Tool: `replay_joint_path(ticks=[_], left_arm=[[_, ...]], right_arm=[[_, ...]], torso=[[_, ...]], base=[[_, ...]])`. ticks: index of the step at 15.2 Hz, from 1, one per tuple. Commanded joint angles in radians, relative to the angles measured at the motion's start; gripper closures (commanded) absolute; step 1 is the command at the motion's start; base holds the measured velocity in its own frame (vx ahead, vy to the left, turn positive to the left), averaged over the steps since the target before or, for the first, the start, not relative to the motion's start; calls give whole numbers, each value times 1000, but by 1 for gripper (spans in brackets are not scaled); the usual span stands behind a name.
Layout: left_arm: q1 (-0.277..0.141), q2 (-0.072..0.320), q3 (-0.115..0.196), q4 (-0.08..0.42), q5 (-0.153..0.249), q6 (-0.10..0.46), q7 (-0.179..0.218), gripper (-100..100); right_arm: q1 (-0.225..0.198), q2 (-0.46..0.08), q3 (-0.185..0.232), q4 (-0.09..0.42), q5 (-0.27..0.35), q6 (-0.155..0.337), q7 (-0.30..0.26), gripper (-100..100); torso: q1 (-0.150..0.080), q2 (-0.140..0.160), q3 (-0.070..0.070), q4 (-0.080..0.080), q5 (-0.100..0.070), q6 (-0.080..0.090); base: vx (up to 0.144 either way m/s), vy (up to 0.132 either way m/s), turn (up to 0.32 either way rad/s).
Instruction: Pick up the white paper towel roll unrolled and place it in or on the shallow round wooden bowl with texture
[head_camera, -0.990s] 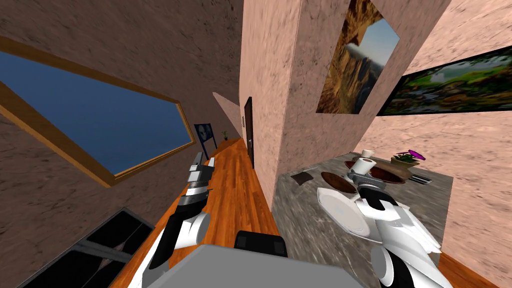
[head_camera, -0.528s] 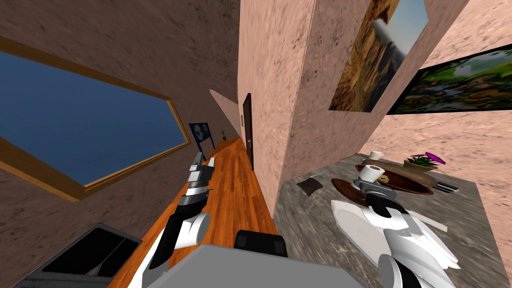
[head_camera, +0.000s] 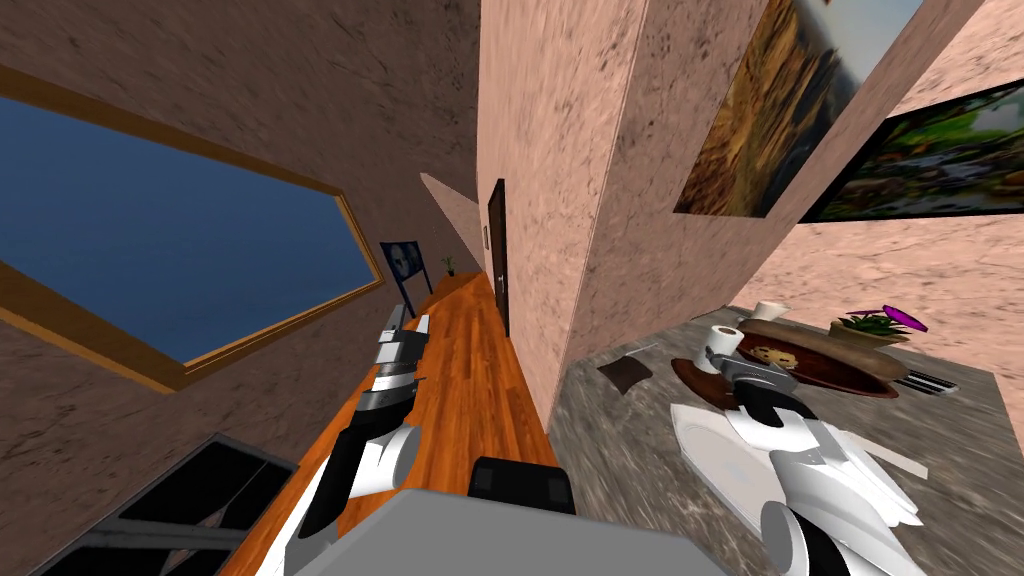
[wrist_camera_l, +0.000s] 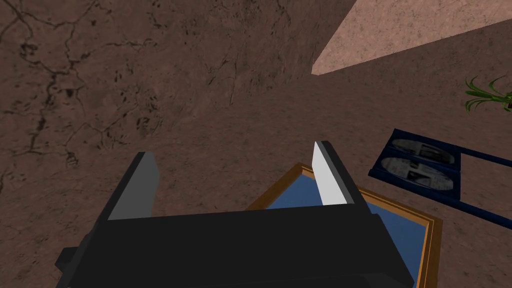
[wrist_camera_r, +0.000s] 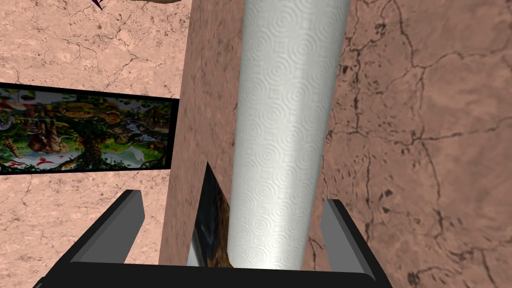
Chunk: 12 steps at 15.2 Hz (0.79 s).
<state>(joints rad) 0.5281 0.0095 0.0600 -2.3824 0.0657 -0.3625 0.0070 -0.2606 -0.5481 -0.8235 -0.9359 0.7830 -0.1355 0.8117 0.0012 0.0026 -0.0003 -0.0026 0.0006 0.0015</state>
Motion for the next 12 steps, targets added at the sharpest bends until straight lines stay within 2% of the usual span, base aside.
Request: replay_joint_path(ticks=[1,7,8,12], left_arm=[[0,0,0,0,0,0,0,0],[0,0,0,0,0,0,0,0],[0,0,0,0,0,0,0,0],[0,0,0,0,0,0,0,0]], right_arm=[[-14,-20,19,4,-2,31,-14,-100],[-66,-109,81,39,-12,120,-62,-100],[-55,-93,68,34,-10,99,-53,-100],[-56,-96,70,35,-11,104,-56,-100]], torso=[[0,0,0,0,0,0],[1,2,2,1,0,0],[1,2,2,1,0,0],[0,-4,-2,-1,0,0]], base=[[-86,7,50],[-105,15,87],[-63,6,34],[-10,1,-1]])
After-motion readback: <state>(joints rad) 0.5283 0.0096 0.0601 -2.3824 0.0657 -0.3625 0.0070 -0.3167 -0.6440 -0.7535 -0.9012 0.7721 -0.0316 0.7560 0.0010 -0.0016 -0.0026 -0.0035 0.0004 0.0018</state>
